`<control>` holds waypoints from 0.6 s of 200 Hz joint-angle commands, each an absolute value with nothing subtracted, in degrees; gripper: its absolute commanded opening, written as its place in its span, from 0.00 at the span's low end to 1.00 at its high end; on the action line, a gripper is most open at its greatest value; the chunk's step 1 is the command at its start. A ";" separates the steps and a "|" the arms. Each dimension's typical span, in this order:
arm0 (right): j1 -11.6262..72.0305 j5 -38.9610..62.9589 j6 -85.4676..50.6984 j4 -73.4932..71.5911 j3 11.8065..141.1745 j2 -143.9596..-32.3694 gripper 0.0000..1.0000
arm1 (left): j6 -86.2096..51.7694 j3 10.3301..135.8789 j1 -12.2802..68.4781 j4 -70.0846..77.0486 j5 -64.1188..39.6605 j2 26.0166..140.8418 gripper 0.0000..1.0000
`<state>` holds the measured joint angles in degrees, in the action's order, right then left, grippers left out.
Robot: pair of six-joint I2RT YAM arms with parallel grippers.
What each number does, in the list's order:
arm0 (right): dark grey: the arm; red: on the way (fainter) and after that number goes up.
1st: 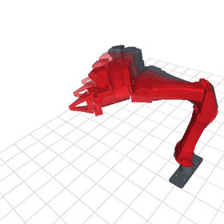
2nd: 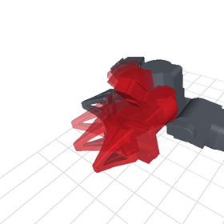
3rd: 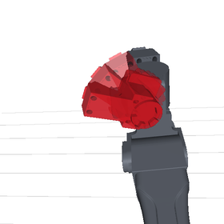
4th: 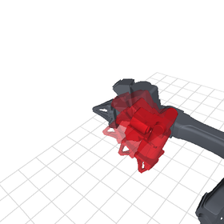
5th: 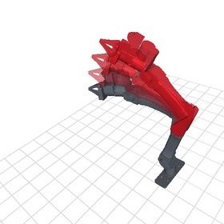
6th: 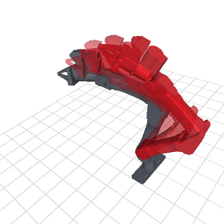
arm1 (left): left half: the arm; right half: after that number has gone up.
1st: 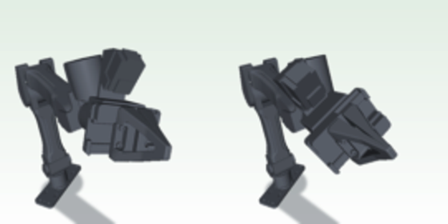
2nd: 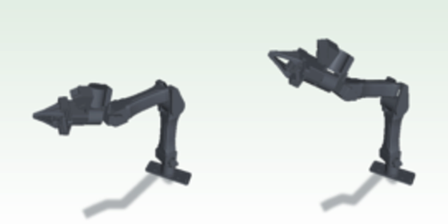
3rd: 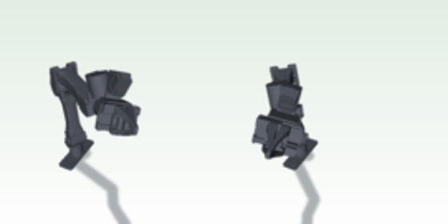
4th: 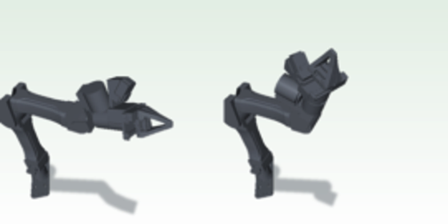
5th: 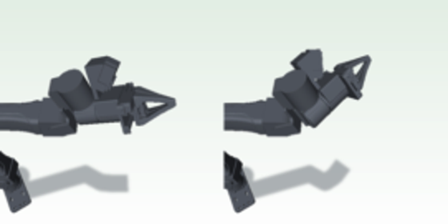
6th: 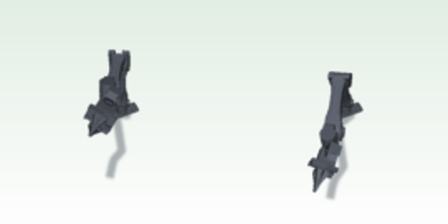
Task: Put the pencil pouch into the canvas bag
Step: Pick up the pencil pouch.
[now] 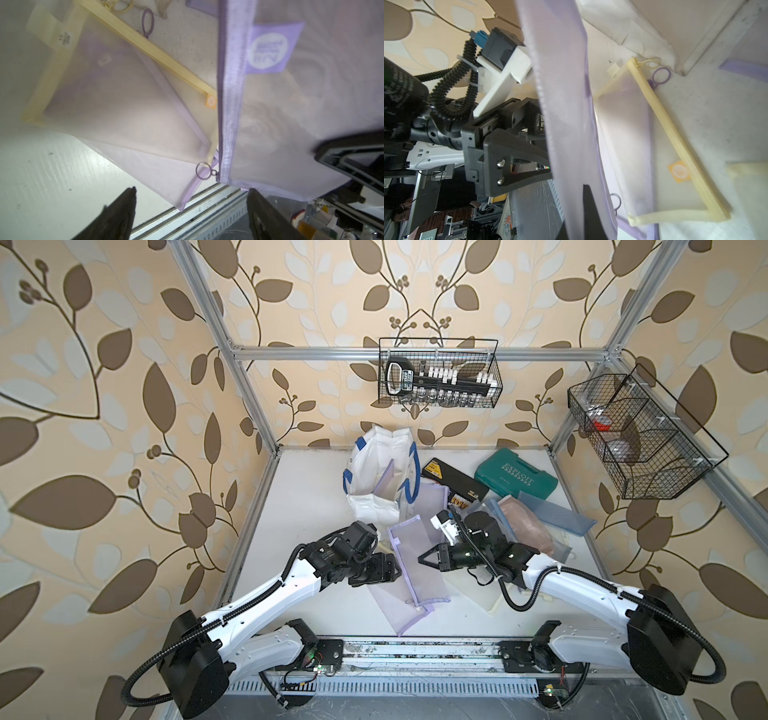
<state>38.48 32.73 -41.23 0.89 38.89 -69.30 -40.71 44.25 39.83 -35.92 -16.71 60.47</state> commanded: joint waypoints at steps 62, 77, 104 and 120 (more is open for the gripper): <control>37.90 35.86 -35.71 5.44 40.21 -52.58 0.00 | -37.31 51.67 40.43 -26.90 -29.37 54.85 0.99; 37.88 37.20 -35.55 4.81 42.55 -51.88 0.00 | -37.52 54.09 40.43 -25.12 -29.80 55.18 0.99; 37.88 38.67 -38.21 -0.87 44.34 -52.21 0.00 | -38.06 58.04 40.38 -22.03 -30.29 57.36 0.99; 37.93 38.74 -39.72 -3.76 45.14 -53.43 0.00 | -37.84 60.84 40.41 -21.89 -30.67 59.37 0.89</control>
<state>37.85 36.73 -37.76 1.61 42.98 -52.49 -39.03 56.38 39.83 -26.15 -28.23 57.14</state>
